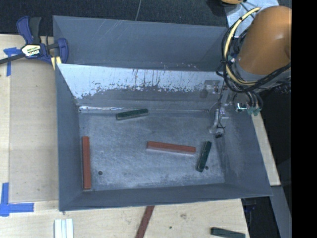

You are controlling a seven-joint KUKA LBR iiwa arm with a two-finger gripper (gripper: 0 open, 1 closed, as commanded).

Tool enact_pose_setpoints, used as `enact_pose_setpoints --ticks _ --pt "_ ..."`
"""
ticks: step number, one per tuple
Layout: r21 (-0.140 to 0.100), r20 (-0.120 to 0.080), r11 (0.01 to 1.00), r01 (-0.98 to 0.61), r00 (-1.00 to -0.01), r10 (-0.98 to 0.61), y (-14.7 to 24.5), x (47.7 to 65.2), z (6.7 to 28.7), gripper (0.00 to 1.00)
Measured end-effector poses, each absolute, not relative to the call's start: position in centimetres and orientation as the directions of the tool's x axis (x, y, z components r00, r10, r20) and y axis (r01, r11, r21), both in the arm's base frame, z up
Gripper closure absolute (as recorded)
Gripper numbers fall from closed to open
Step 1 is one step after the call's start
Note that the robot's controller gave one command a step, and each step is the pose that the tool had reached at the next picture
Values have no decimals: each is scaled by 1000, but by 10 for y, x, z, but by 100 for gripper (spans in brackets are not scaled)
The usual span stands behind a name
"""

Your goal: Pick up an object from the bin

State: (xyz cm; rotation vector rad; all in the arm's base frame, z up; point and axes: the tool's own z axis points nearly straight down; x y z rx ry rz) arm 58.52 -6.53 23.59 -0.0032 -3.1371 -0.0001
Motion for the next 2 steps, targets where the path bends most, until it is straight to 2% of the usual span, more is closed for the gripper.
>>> enact_pose_setpoints --ticks 1,2 --pt "-1 -4 1000 1 -1000 1 -65 587 241 0" --pt "-1 -9 999 35 -999 35 -65 573 188 0"
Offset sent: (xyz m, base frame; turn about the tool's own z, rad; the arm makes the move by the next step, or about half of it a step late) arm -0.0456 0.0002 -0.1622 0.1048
